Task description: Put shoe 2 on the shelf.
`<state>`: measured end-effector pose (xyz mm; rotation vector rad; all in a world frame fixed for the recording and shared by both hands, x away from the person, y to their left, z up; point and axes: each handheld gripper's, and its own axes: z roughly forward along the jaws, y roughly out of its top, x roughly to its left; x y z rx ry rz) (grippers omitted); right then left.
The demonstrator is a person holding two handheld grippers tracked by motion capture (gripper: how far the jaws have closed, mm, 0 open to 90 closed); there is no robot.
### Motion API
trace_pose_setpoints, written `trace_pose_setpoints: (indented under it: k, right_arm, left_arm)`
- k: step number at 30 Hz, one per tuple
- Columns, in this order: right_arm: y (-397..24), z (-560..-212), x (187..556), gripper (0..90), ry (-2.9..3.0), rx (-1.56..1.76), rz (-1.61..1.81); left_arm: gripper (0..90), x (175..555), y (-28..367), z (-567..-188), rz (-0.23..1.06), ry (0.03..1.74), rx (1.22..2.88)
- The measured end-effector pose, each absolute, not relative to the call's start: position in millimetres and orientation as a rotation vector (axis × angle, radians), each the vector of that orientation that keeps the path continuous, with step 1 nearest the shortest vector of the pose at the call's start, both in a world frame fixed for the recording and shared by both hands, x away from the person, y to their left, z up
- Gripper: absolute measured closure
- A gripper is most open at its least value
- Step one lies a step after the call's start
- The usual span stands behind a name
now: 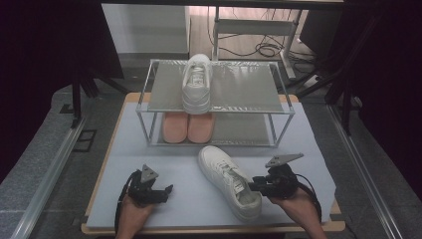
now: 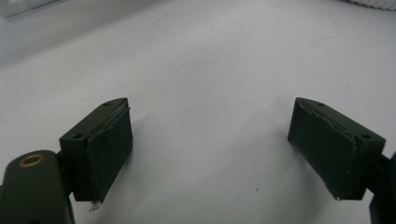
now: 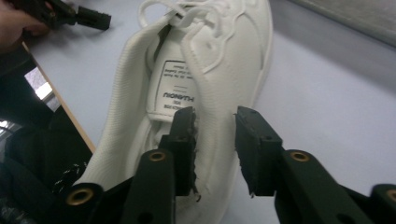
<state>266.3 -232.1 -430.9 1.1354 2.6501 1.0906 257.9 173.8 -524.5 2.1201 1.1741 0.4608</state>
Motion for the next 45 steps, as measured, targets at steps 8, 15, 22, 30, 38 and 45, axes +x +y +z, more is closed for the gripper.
trace_pose_setpoints:
  k: [8,15,22,30,38,45]
  right_arm:
    - [-220.4,-440.9,274.4,59.4,2.667,1.133,0.975]
    - [-216.9,-443.4,280.6,71.9,2.682,1.189,0.914]
    - [-217.8,-442.2,284.2,78.3,2.697,1.222,0.931]
    - [-234.9,-443.2,293.9,79.7,2.703,1.391,1.103]
    - [-251.5,-446.9,300.4,79.7,2.686,1.552,1.274]
    - [-261.2,-446.9,301.3,79.9,2.67,1.647,1.43]
  left_arm:
    - [14.1,257.8,173.4,-524.6,0.462,1.176,2.115]
    - [14.1,257.8,173.3,-524.7,0.463,1.176,2.114]
    - [14.1,257.9,173.7,-524.5,0.461,1.173,2.119]
    - [14.1,257.9,173.8,-524.5,0.461,1.173,2.12]
    - [14.1,257.9,173.8,-524.5,0.46,1.174,2.119]
    - [14.1,258.0,173.8,-524.5,0.46,1.174,2.12]
